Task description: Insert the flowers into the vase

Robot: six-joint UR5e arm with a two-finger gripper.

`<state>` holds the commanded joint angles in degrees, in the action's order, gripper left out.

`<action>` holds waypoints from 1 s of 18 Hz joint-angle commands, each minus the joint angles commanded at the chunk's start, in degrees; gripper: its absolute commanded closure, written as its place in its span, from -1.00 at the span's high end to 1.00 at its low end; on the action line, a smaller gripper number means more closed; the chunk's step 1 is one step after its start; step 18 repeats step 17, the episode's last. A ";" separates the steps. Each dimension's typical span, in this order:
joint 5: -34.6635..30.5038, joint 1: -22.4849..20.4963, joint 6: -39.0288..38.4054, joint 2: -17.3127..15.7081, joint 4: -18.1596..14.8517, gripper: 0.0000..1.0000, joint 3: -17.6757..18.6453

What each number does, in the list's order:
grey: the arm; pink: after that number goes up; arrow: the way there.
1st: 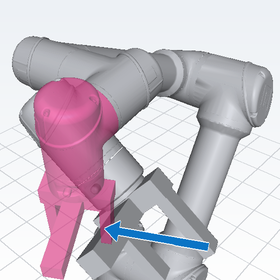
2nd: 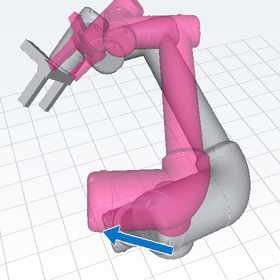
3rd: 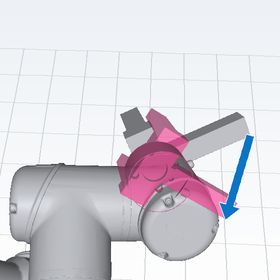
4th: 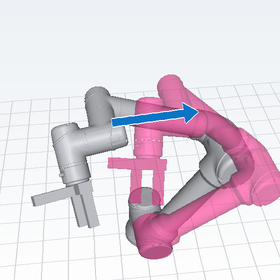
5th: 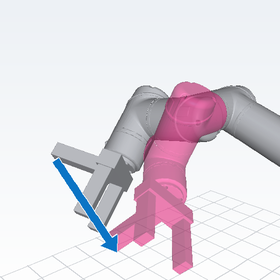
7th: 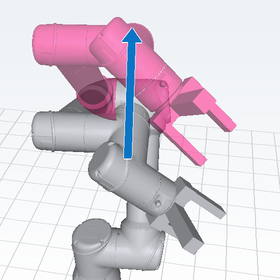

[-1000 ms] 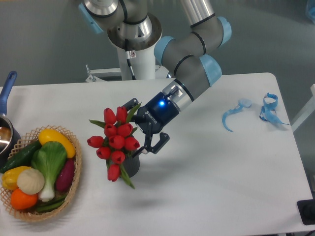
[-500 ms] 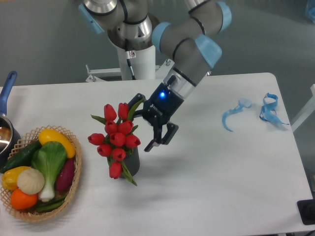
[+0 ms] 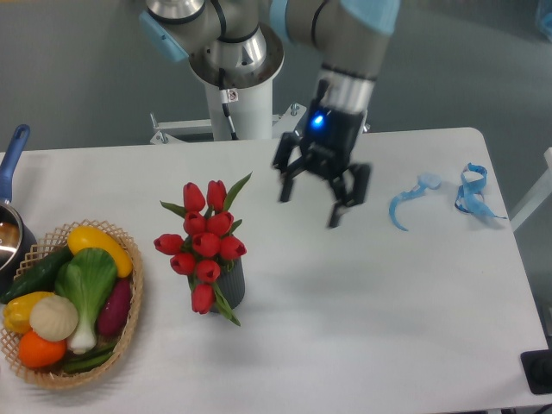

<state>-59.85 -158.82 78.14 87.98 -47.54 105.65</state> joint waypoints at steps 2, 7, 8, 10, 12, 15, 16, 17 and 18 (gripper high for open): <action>-2.54 -0.35 0.70 -1.14 -1.50 1.00 -0.88; -9.05 -1.32 12.45 -3.60 -6.06 1.00 -1.76; -11.58 -1.67 16.22 -4.13 -7.73 1.00 -1.85; -18.69 -2.90 24.39 -5.88 -10.54 1.00 -0.89; -21.01 -4.30 28.20 -7.12 -12.31 1.00 0.08; -21.01 -5.36 28.74 -7.65 -12.23 1.00 0.61; -20.92 -5.45 28.74 -7.91 -12.14 1.00 1.05; -20.75 -5.45 28.74 -7.92 -11.97 1.00 1.31; -20.75 -5.45 28.74 -7.92 -11.97 1.00 1.31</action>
